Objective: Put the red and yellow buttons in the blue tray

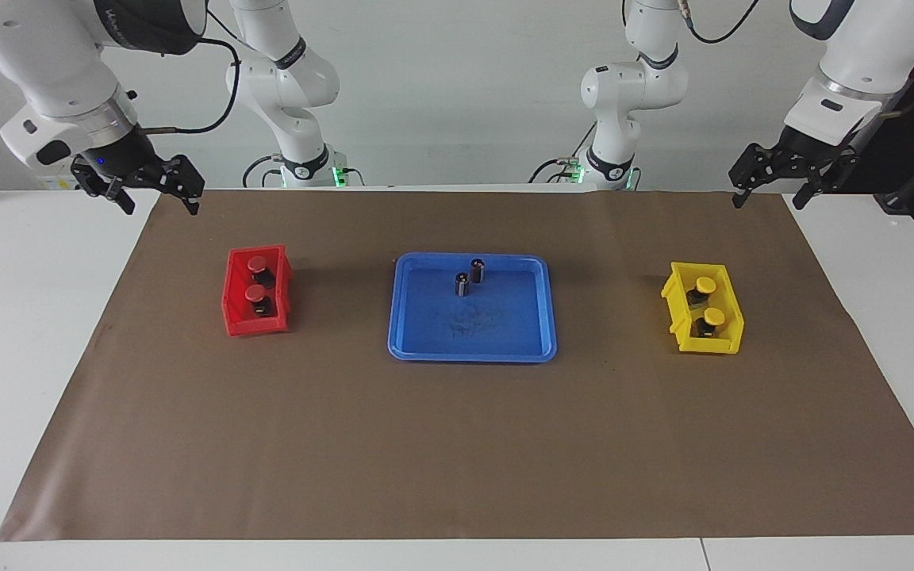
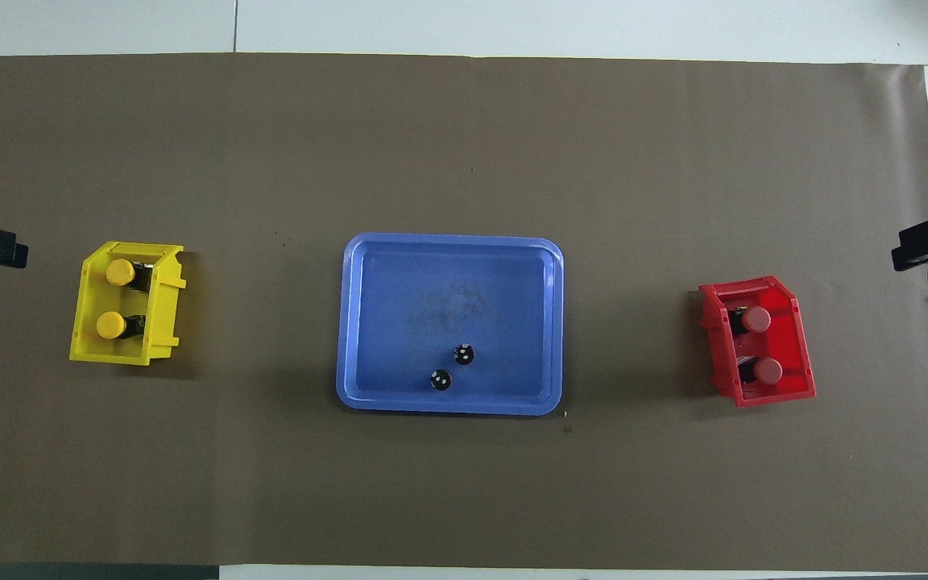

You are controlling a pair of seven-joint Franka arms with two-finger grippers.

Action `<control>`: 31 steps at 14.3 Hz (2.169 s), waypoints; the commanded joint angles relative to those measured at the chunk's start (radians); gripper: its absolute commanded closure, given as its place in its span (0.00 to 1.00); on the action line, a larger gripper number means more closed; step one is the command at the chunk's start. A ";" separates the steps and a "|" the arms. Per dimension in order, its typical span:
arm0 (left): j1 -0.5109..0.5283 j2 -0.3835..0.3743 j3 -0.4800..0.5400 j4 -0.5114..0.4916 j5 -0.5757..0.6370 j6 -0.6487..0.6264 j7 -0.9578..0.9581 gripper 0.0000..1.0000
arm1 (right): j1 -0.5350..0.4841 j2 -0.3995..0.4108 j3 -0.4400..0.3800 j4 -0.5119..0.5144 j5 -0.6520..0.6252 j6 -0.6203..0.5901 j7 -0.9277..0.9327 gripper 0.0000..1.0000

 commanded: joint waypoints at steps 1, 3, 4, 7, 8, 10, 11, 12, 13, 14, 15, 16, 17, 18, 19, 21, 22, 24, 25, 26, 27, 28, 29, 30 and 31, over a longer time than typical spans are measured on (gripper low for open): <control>0.007 -0.031 -0.001 -0.097 -0.012 0.078 0.006 0.00 | 0.002 -0.014 0.005 -0.022 0.004 0.044 -0.003 0.00; 0.010 -0.044 0.001 -0.192 -0.012 0.173 0.006 0.00 | 0.002 -0.032 0.005 -0.101 0.004 0.138 -0.005 0.00; 0.018 -0.052 0.001 -0.215 -0.012 0.199 0.006 0.00 | 0.004 -0.042 0.007 -0.174 0.005 0.204 -0.003 0.00; 0.025 -0.032 0.002 -0.225 -0.012 0.212 0.005 0.00 | 0.001 -0.031 0.014 -0.325 0.062 0.379 -0.005 0.00; 0.033 -0.021 0.002 -0.239 -0.012 0.227 0.005 0.00 | 0.004 -0.020 0.014 -0.366 0.071 0.443 -0.003 0.02; 0.035 -0.029 0.002 -0.315 -0.011 0.294 0.008 0.00 | 0.039 -0.014 0.013 -0.455 0.071 0.552 -0.002 0.07; 0.035 -0.034 0.002 -0.352 -0.011 0.331 0.008 0.00 | 0.040 -0.011 0.014 -0.507 0.073 0.613 0.001 0.09; 0.039 -0.035 0.002 -0.373 -0.011 0.350 0.008 0.00 | 0.045 -0.011 0.014 -0.555 0.071 0.672 0.001 0.11; 0.048 -0.032 0.002 -0.386 -0.011 0.357 0.008 0.00 | 0.046 -0.009 0.014 -0.586 0.071 0.707 0.000 0.13; 0.055 -0.028 0.002 -0.410 -0.011 0.373 0.009 0.00 | 0.048 0.003 0.014 -0.597 0.073 0.713 -0.003 0.16; 0.055 -0.028 0.002 -0.432 -0.011 0.393 0.011 0.01 | 0.047 0.009 0.014 -0.611 0.071 0.718 -0.012 0.17; 0.058 -0.026 0.002 -0.447 -0.011 0.410 0.011 0.06 | 0.042 0.006 0.014 -0.623 0.073 0.723 -0.024 0.17; 0.068 -0.020 0.002 -0.450 -0.011 0.414 0.006 0.13 | 0.039 0.000 0.013 -0.643 0.073 0.741 -0.026 0.17; 0.071 -0.012 0.002 -0.450 -0.011 0.416 0.003 0.18 | 0.039 -0.005 0.014 -0.664 0.073 0.747 -0.026 0.20; 0.073 0.000 0.002 -0.450 -0.011 0.419 0.003 0.21 | 0.039 -0.014 0.014 -0.681 0.073 0.747 -0.026 0.22; 0.075 0.008 0.002 -0.469 -0.011 0.443 0.005 0.25 | 0.039 -0.019 0.014 -0.687 0.073 0.746 -0.028 0.24; 0.075 0.008 0.002 -0.485 -0.011 0.462 0.003 0.27 | 0.039 -0.020 0.014 -0.703 0.073 0.747 -0.026 0.26; 0.075 0.009 0.002 -0.509 -0.011 0.485 -0.004 0.30 | 0.036 -0.026 0.013 -0.707 0.073 0.743 -0.028 0.27; 0.075 0.009 0.002 -0.519 -0.011 0.488 -0.004 0.30 | 0.031 -0.029 0.013 -0.718 0.073 0.746 -0.028 0.28; 0.075 0.009 0.002 -0.528 -0.011 0.488 -0.003 0.30 | 0.031 -0.032 0.014 -0.726 0.073 0.749 -0.029 0.28; 0.076 0.009 0.002 -0.536 -0.011 0.492 -0.003 0.30 | 0.031 -0.037 0.013 -0.735 0.073 0.753 -0.029 0.29; 0.076 0.011 0.002 -0.539 -0.011 0.499 -0.001 0.30 | 0.031 -0.042 0.013 -0.750 0.073 0.760 -0.031 0.30; 0.087 0.014 0.002 -0.542 -0.011 0.506 0.000 0.30 | 0.031 -0.046 0.013 -0.759 0.073 0.772 -0.031 0.31; 0.093 0.017 0.002 -0.550 -0.011 0.515 0.002 0.30 | 0.031 -0.046 0.013 -0.762 0.073 0.775 -0.031 0.31; 0.093 0.020 0.002 -0.561 -0.011 0.529 0.002 0.30 | 0.031 -0.046 0.013 -0.763 0.073 0.775 -0.031 0.32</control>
